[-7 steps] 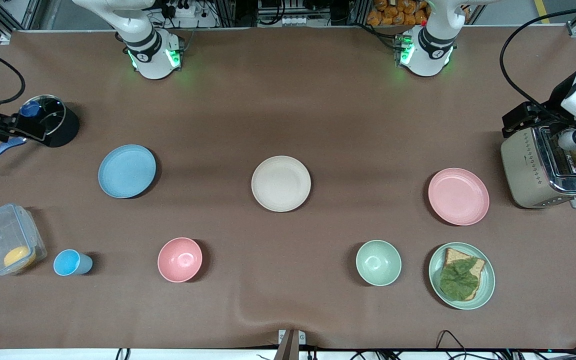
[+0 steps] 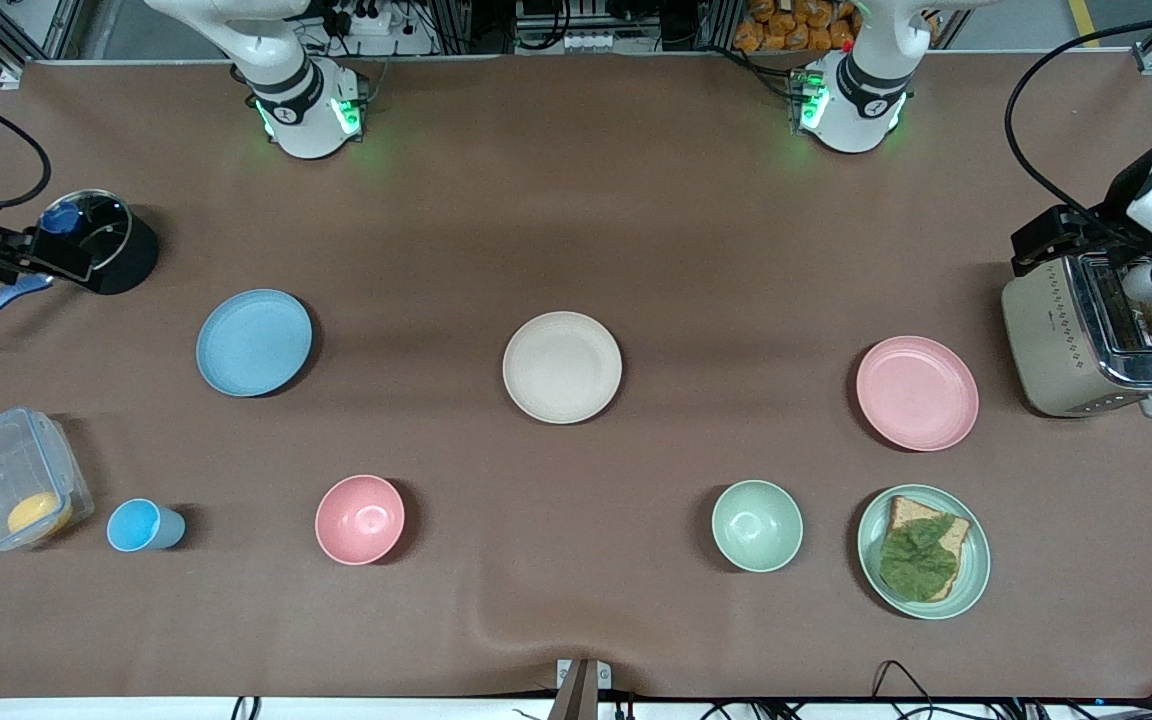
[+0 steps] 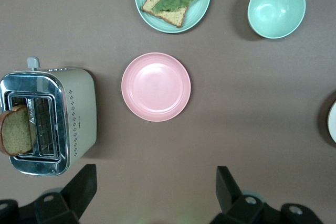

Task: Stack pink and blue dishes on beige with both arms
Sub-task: 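Reach the left gripper to the pink plate while the right gripper nears the blue plate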

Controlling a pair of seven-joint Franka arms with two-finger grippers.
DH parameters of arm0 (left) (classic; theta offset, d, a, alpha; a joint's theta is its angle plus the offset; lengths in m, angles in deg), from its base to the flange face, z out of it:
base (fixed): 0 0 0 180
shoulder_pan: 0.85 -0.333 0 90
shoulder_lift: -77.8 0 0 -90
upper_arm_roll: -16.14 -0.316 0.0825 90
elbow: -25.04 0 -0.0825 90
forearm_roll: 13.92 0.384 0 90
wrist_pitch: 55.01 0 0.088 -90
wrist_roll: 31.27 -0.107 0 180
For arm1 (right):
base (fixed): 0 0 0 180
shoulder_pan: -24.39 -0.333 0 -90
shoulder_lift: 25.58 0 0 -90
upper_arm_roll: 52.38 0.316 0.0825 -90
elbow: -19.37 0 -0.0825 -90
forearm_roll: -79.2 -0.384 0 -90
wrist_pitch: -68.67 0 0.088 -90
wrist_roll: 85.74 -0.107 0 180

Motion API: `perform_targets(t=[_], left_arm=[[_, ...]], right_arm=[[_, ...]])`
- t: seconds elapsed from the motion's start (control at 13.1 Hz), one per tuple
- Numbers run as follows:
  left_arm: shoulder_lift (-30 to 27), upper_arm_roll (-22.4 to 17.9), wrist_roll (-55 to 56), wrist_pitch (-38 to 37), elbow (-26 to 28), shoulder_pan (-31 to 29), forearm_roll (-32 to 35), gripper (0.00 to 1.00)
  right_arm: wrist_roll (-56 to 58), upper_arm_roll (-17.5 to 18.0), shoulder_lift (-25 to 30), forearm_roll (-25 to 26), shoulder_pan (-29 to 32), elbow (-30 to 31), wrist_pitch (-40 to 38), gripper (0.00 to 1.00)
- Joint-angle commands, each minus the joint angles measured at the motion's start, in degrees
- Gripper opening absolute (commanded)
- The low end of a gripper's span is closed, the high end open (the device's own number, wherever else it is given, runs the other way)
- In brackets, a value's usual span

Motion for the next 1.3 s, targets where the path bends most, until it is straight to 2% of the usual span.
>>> perform_targets(t=[0.0,0.46,0.61,0.92,1.22], left_arm=[[1.8,0.2,-1.5,1.4,2.0,-3.0,1.0,1.0],[2.1,0.2,-4.6,27.1,24.4,-10.7,1.3,1.0],[4.6,0.2,-5.5,35.8,29.9,-12.7,1.3,1.0],[12.6,0.3,-7.7,45.9,33.8,-16.0,1.3,1.0],[18.2,0.3,-10.4,50.2,34.0,-18.1,1.3,1.0]], right_arm=[[-0.2,0.0,0.0,0.5,-0.1,-0.4,-0.6,1.0],[0.1,-0.1,-2.1,-0.3,2.6,-0.2,-0.6,1.0],[0.3,-0.2,-3.3,-0.3,5.2,0.1,-0.7,1.0],[8.4,-0.1,-6.7,-1.6,10.6,4.9,2.8,1.0],[11.5,-0.1,-8.0,-2.0,11.2,15.8,13.9,1.0]])
